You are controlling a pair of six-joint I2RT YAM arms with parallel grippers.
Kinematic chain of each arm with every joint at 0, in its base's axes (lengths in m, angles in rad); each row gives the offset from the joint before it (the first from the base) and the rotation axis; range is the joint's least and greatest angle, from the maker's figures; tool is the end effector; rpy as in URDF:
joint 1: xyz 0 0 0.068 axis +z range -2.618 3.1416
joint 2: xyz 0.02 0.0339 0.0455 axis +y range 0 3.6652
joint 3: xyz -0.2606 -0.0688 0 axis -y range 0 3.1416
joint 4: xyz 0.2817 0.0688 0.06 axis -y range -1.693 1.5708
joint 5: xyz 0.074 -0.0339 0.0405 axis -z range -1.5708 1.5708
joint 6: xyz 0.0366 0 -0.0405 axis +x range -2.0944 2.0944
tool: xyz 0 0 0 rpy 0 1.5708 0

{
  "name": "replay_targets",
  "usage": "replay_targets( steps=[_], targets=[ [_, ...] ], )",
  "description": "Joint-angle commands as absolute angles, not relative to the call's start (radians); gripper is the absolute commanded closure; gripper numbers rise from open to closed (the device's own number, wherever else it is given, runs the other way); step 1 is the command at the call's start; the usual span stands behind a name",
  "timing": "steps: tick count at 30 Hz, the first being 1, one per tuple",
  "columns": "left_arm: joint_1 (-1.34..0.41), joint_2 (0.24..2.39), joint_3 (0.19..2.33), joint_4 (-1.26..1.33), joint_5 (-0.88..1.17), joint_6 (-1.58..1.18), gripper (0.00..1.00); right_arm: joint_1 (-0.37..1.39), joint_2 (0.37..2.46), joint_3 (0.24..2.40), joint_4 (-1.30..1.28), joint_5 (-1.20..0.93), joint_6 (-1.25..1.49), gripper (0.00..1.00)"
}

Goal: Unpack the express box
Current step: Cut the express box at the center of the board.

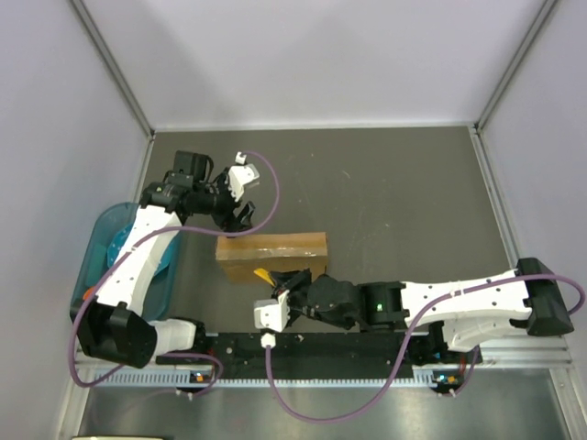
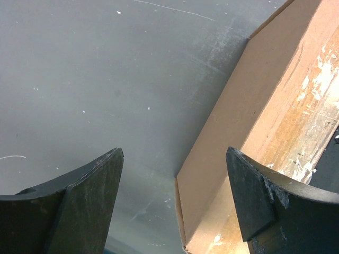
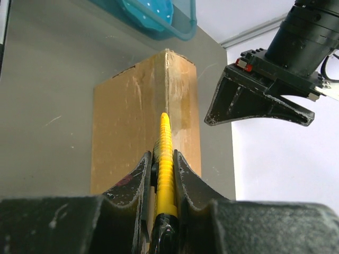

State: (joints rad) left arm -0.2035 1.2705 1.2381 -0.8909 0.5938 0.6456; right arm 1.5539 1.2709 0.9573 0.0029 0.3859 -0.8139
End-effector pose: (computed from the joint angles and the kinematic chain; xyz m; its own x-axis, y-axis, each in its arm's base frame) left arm 0.2792 -0.0785 0.3301 -0.3243 0.5761 -0.7503 0.8678 0.4969 0.0065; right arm 0.0194 0.3319 0.2997 0.6655 -0.4818 -0.5701 -0.6357 0.0346 -0.7712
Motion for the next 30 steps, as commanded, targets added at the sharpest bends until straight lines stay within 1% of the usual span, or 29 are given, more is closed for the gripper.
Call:
replay_targets(
  steps=[1,21,30],
  targets=[
    [-0.201,1.256,1.269,-0.856,0.609,0.627,0.16,1.565,1.259,0.965,0.021,0.387,-0.787,1.00],
    [-0.201,1.252,1.269,-0.861,0.618,0.634,0.16,1.502,1.295,0.931,0.077,0.367,-0.792,1.00],
    [-0.202,1.250,1.259,-0.862,0.618,0.643,0.16,1.502,1.296,0.937,0.095,0.374,-0.790,1.00]
  ],
)
